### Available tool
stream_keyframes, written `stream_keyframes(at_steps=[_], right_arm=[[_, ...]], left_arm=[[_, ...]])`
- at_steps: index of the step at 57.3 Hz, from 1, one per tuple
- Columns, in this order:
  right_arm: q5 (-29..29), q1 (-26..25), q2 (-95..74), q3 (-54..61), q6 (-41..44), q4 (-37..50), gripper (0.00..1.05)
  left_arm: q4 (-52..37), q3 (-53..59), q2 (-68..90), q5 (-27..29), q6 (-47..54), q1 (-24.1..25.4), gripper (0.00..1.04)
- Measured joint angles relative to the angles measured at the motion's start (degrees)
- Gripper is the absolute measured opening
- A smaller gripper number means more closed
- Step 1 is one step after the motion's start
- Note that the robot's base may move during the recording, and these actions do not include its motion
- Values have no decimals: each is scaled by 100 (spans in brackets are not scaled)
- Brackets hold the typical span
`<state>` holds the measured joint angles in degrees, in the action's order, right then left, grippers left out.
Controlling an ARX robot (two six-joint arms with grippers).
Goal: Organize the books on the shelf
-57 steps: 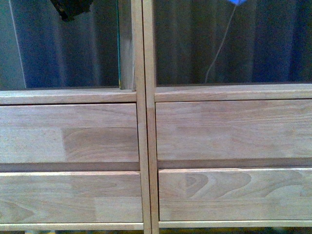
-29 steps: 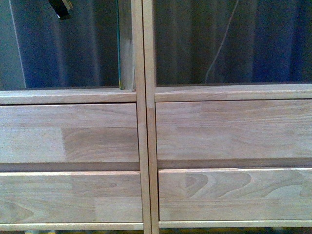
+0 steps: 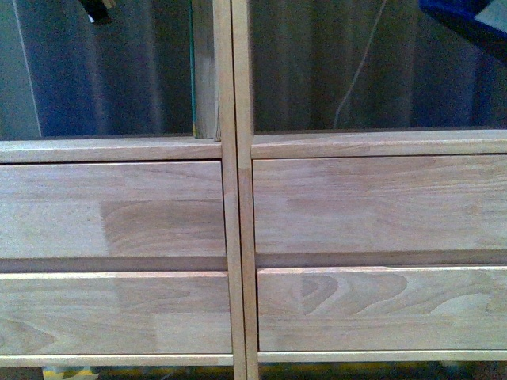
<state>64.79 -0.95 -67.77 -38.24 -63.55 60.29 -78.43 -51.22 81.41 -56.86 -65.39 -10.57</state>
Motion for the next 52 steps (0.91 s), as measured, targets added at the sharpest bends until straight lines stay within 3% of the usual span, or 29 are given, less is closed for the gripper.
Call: stream_keyframes(at_steps=[8,18,22,25,33,38,52], right_arm=[[269,-667,-31,-24,219,-105,99],[472,-1405,-81,-199,160,439,98],[490,-1637,-26,-225,273,321,98],[483,-1788,136,-247,667,-243,98],[264,-2094,876,-264,2422,-1967,98],[37,-2232,1335,-264,3504,-2555,98],[-981,-2374,2671,367,5816,-2695,98]], left_arm=[[503,-92,-155,557,501,1060,9],[1539,-461,-136,981,1421,1808,9],[2138,-669,-109,1209,1921,1891,9],[2710,-859,-66,1423,2481,1915,9],[4017,-1335,219,2173,4301,1904,9],[4406,-1622,444,2524,5254,1858,9],[5128,-2776,1147,3084,6975,1464,9]])
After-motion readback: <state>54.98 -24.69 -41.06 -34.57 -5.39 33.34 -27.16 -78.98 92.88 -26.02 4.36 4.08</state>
